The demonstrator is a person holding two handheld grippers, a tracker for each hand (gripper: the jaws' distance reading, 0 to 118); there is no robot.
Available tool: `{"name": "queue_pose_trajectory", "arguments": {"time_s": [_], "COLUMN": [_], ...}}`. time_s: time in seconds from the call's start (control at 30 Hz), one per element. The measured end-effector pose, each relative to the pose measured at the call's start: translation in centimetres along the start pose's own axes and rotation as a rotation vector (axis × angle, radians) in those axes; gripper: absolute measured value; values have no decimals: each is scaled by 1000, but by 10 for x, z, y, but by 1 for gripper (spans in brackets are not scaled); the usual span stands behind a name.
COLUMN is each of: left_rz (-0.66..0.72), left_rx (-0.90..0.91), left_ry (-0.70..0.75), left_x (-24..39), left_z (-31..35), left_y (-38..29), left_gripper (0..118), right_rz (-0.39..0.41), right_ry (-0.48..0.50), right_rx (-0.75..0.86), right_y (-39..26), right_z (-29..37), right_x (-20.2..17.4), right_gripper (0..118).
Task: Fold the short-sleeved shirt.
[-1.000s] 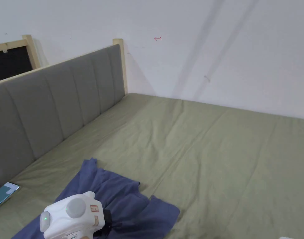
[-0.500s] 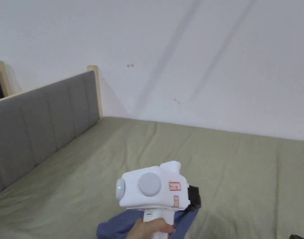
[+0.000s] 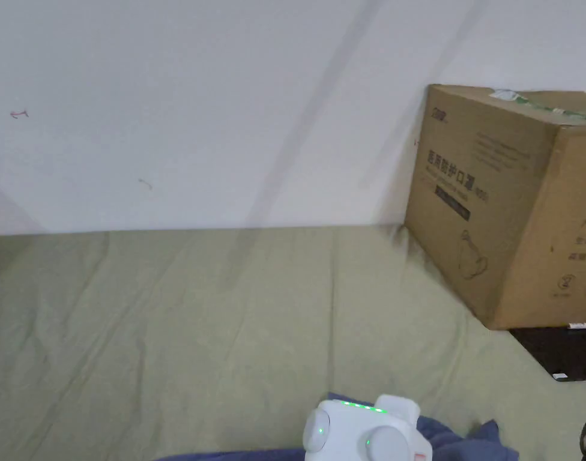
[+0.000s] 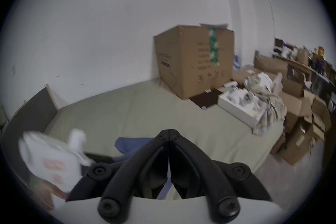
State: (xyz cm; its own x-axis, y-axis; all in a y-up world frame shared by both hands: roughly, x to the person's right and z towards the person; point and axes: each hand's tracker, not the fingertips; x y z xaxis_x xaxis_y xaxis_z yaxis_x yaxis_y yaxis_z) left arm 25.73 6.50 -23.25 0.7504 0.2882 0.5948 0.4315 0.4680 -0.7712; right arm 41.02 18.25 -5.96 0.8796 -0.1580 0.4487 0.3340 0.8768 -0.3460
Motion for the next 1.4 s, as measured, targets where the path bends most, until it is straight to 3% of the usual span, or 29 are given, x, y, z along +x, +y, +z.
{"name": "queue_pose_trajectory", "arguments": {"time_s": [0.03, 0.1, 0.13, 0.17, 0.2, 0.3, 0.33, 0.37, 0.4, 0.43, 0.47, 0.57, 0.7, 0.73, 0.77, 0.8, 0.83, 0.87, 0.9, 1.07, 1.13, 1.17, 1.2, 1.23, 1.27, 1.4], "left_rz": [27, 85, 86, 94, 98, 110, 114, 128, 139, 162, 199, 308, 388, 424, 437, 458, 477, 491, 512, 724, 780, 793, 718, 574, 532, 616], "left_rx": [-85, -195, -170, -131, -64, 19, 44, 85, 115, 136, 149, 168, 163, 177, 183, 201, 215, 215, 208, 81, 6, -32, -95, -44, -83, -92], "left_ry": [-20, -43, -29, -25, -47, -16, -18, -28, -22, 18, 72, 154, 246, 267, 290, 320, 354, 363, 365, 361, 338, 326, 421, 496, 532, 566], "left_x": [-2, -8, -6, -7, -9, -21, -30, -37, -44, -58, -72, -113, -179, -198, -215, -229, -247, -260, -277, -340, -343, -344, -337, -324, -305, -304], "left_z": [-22, -44, -45, -35, -25, 13, 28, 45, 59, 71, 80, 105, 122, 126, 132, 137, 140, 139, 136, 89, 61, 45, 34, 30, 29, 31], "left_y": [-13, -34, -43, -47, -46, -38, -34, -38, -44, -45, -50, -83, -99, -96, -92, -88, -82, -75, -68, -42, -46, -47, -43, -35, -43, -38], "left_gripper": [44, 68, 80, 103, 112, 106, 99, 84, 57, 19, 4, 1, 1, 8, 27, 55, 93, 113, 118, 105, 103, 96, 91, 89, 88, 77], "right_rz": [-17, -13, -4, 8, 9, -13, -16, -10, 8, 39, 71, 108, 83, 91, 101, 112, 122, 125, 124, 134, 131, 128, 126, 125, 126, 97], "right_ry": [-1, -11, -30, -39, -40, -39, -25, -9, 6, 17, 29, 62, 139, 139, 133, 129, 129, 129, 131, 126, 115, 116, 113, 109, 108, 86], "right_rx": [-22, -44, -59, -74, -81, -108, -112, -113, -110, -102, -101, -113, -168, -176, -183, -189, -199, -208, -216, -271, -291, -299, -305, -309, -312, -326], "right_y": [-5, -13, -18, -21, -23, -27, -27, -27, -27, -29, -30, -36, -46, -48, -51, -53, -55, -57, -59, -69, -72, -73, -74, -75, -75, -75], "right_z": [-1, -2, -4, -7, -9, -15, -16, -16, -16, -16, -16, -23, -41, -46, -51, -56, -62, -66, -71, -91, -99, -103, -105, -107, -108, -111], "right_x": [8, 19, 21, 23, 25, 20, 16, 11, 5, -2, -10, -31, -51, -55, -60, -63, -66, -69, -71, -74, -72, -69, -65, -63, -60, -51], "right_gripper": [1, 1, 0, 1, 0, 1, 1, 1, 1, 1, 1, 0, 1, 0, 1, 1, 1, 1, 0, 1, 1, 1, 0, 1, 1, 0]}}
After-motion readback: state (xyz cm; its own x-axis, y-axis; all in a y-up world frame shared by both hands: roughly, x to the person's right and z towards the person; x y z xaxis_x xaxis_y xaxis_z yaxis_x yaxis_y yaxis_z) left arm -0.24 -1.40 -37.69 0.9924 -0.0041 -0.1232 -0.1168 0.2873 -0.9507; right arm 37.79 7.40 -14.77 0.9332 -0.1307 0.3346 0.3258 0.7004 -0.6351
